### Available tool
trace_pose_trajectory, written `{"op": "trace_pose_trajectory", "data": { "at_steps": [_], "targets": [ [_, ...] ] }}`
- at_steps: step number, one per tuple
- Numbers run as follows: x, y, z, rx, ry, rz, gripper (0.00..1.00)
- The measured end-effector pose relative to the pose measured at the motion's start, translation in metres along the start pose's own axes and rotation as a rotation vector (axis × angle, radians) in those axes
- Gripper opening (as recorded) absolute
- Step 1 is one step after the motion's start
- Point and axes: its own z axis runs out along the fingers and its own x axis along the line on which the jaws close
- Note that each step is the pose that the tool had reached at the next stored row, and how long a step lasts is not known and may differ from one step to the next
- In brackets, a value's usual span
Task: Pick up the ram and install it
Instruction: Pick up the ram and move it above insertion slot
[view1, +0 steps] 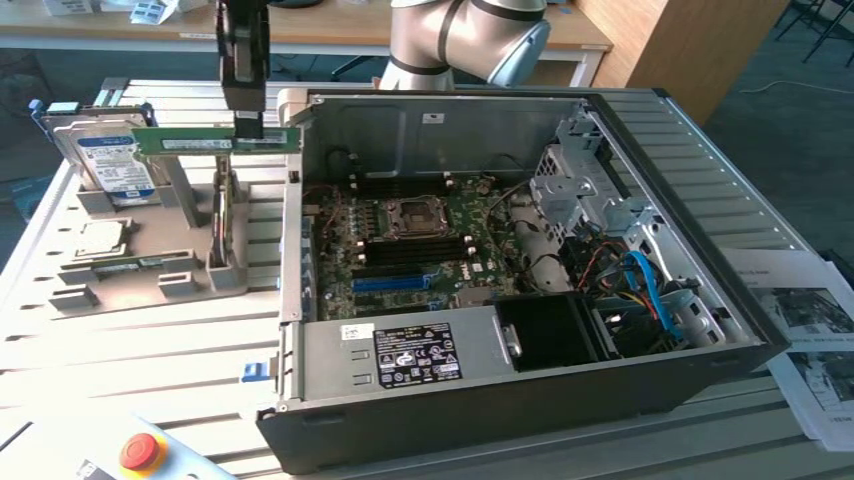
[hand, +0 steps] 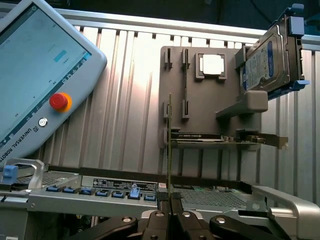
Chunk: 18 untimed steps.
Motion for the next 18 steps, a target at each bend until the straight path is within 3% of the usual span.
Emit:
{"op": "trace_pose_trajectory", "data": {
  "at_steps": [3, 9, 16, 18],
  "targets": [
    [0.0003, -0.0053, -0.0009, -0.0038, 0.0001, 0.0, 0.12],
    [0.0004, -0.0057, -0.0009, -0.0038, 0.0002, 0.0, 0.12],
    [0.0003, -0.0057, -0.0009, 0.0104, 0.0023, -0.009, 0.12],
    [0.0004, -0.0057, -0.0009, 0.0116, 0.0024, -0.01, 0.12]
  ]
}}
